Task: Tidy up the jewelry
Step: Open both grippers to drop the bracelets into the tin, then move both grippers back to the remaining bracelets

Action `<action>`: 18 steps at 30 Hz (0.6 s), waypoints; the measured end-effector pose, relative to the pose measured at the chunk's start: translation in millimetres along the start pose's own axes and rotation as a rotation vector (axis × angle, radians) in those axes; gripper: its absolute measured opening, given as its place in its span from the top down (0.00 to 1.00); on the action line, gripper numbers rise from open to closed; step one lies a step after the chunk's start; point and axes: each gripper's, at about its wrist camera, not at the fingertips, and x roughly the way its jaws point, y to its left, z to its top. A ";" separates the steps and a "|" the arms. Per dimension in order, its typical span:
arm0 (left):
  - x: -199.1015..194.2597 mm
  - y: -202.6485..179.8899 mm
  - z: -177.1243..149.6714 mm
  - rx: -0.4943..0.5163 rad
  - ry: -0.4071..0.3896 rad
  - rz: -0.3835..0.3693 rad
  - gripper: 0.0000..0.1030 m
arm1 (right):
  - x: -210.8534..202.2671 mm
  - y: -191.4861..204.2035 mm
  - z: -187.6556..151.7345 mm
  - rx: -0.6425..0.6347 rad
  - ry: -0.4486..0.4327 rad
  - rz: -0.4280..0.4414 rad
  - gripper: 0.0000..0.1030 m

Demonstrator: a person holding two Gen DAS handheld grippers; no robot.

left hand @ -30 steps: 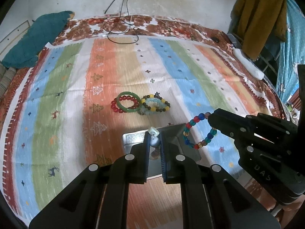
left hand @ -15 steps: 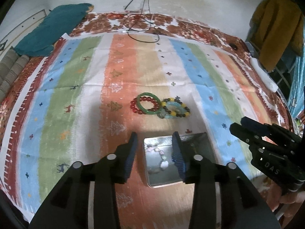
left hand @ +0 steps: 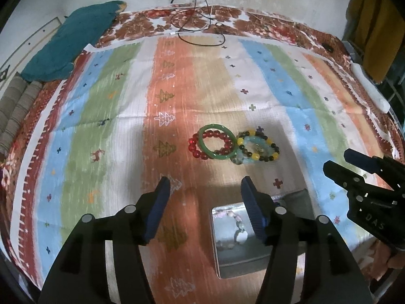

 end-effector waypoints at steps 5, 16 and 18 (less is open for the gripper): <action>14.6 5.7 10.0 -0.004 0.024 0.031 0.39 | 14.9 -4.3 7.3 -0.002 0.034 -0.014 0.46; 44.1 7.2 27.5 0.023 0.068 0.064 0.35 | 38.7 -7.3 22.8 -0.011 0.073 -0.022 0.40; 48.5 7.8 30.0 0.024 0.074 0.071 0.35 | 42.5 -8.0 25.6 -0.010 0.077 -0.024 0.40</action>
